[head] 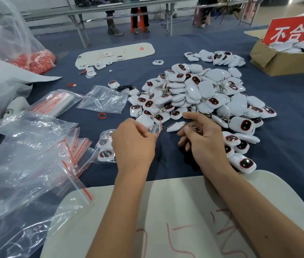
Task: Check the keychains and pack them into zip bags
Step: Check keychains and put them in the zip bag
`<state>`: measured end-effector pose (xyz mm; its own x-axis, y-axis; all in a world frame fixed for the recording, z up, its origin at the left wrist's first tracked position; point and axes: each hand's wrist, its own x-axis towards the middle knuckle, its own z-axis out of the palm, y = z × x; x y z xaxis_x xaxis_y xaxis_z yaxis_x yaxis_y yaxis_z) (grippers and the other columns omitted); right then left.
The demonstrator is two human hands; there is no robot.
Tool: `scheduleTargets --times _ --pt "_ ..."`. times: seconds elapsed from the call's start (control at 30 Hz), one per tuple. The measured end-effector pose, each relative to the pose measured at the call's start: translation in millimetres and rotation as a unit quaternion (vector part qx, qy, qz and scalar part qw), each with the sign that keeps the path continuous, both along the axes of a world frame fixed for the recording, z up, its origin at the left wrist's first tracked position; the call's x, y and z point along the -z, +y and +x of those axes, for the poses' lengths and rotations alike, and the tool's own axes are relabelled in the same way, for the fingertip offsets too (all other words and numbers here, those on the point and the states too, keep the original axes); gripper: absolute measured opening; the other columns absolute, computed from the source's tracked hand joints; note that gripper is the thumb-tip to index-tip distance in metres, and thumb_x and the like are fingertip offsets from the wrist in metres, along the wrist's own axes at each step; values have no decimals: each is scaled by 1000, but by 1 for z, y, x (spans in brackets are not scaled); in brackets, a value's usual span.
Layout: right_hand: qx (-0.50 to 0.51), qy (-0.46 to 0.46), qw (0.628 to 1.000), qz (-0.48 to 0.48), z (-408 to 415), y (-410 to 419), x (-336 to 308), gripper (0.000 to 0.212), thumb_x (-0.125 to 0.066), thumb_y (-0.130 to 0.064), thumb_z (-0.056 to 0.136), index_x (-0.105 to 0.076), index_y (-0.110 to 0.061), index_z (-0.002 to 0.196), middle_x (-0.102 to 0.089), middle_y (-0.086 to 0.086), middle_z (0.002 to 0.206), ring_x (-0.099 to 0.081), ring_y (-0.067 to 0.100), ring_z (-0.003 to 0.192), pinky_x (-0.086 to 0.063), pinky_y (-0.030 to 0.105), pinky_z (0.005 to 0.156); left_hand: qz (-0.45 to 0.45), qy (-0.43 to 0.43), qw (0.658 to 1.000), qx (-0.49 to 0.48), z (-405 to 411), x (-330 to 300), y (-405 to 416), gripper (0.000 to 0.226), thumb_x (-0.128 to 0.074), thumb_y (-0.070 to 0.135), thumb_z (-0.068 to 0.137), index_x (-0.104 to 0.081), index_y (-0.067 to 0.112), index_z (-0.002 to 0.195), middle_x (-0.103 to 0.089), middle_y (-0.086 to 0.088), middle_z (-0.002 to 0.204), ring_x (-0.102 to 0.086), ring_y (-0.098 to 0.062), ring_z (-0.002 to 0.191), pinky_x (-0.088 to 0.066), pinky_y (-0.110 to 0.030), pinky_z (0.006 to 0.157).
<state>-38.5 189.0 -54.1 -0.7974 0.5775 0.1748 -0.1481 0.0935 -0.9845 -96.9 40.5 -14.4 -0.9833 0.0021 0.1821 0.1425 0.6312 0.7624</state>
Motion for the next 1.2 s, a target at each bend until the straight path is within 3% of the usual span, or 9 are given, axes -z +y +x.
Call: scheduleTargets --times 0.1,0.27,0.4,0.47,0.63,0.77,0.87,1.0,1.2 --pt "-23 14 1000 1 1 0 -2 30 -53 3 104 -72 -19 112 -74 6 82 -67 16 61 -50 22 53 66 -12 998 -2 -1 1 -2 37 -97 25 65 -61 20 72 -62 12 54 -61 1 55 -44 -13 55" --pt "-100 84 991 2 7 -6 -9 28 -51 6 104 -73 -10 110 -76 11 87 -74 20 74 -53 23 57 201 -87 976 -4 -5 3 -6 31 -95 24 71 -65 19 80 -68 7 61 -63 -15 54 -56 -39 60" --pt "-118 58 990 45 7 -10 -7 27 -52 6 104 -74 -9 109 -74 10 85 -72 20 75 -53 25 59 243 -118 963 -3 -10 4 -11 24 -90 11 75 -67 18 80 -67 9 59 -59 -3 48 -47 -22 52" --pt "-112 32 992 51 5 -9 -4 29 -51 6 104 -75 -12 105 -73 8 82 -69 20 72 -52 27 58 255 -113 960 6 -11 3 -12 23 -86 3 76 -69 17 82 -70 2 67 -63 -9 54 -48 -22 53" --pt "-154 22 985 67 2 -7 1 37 -49 10 102 -77 -15 101 -69 3 75 -61 16 65 -47 26 58 146 66 984 78 -1 -2 -5 27 -83 5 74 -66 25 80 -69 12 66 -65 -2 61 -46 -8 56" --pt "-175 39 979 94 3 -9 1 38 -50 3 100 -77 -21 109 -68 -3 78 -58 12 66 -45 27 58 117 191 968 114 5 -6 -2 29 -79 3 78 -63 26 83 -64 13 71 -65 -9 68 -51 -13 62" --pt "-156 34 979 126 3 -9 1 37 -51 -2 102 -72 -24 122 -69 -7 77 -56 8 61 -43 22 60 131 229 956 126 6 -6 -1 27 -80 1 78 -65 22 86 -64 12 76 -66 -11 70 -55 -18 63" --pt "-189 38 975 111 6 -12 -4 27 -55 -10 103 -61 -26 124 -75 3 79 -62 9 60 -45 18 60 137 251 946 152 12 -3 9 25 -78 -2 78 -65 18 87 -63 11 78 -66 -11 71 -56 -23 64" --pt "-198 7 962 187 7 -14 -11 29 -57 1 103 -71 -24 102 -71 -5 74 -65 20 57 -53 34 64 155 269 944 112 11 1 10 22 -79 2 80 -66 18 87 -63 11 79 -65 -8 72 -55 -20 63"
